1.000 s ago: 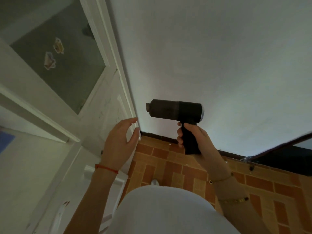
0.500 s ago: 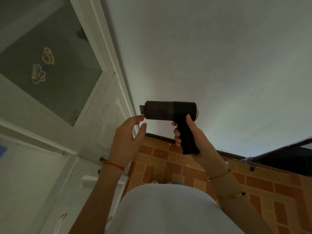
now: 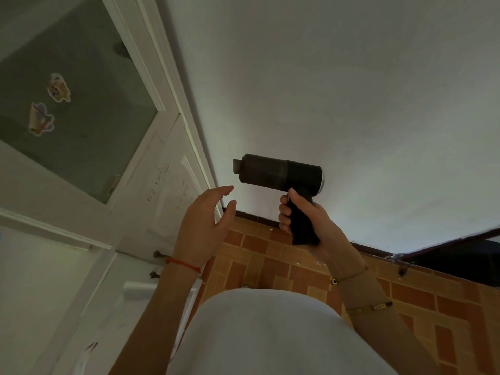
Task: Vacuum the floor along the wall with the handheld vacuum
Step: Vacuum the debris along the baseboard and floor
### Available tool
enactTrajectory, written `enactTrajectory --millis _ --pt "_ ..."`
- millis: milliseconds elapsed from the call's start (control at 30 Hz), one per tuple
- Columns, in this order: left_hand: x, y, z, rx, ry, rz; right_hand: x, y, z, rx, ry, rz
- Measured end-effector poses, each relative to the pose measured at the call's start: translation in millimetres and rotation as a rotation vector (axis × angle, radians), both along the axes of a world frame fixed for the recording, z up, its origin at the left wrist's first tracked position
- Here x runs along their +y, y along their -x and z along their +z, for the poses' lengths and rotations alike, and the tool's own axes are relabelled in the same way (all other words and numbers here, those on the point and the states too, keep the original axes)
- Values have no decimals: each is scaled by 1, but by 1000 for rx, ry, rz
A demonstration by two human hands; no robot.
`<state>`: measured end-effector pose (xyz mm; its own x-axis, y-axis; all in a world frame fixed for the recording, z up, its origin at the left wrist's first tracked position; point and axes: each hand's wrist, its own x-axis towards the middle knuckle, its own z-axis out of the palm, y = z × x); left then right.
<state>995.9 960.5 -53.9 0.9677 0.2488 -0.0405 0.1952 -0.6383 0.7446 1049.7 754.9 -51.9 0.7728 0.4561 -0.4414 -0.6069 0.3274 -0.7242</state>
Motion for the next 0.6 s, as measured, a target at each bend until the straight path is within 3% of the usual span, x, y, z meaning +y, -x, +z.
enactTrajectory --millis 600 --pt "-6 -11 -3 -24 91 62 -9 -15 -7 -85 -46 112"
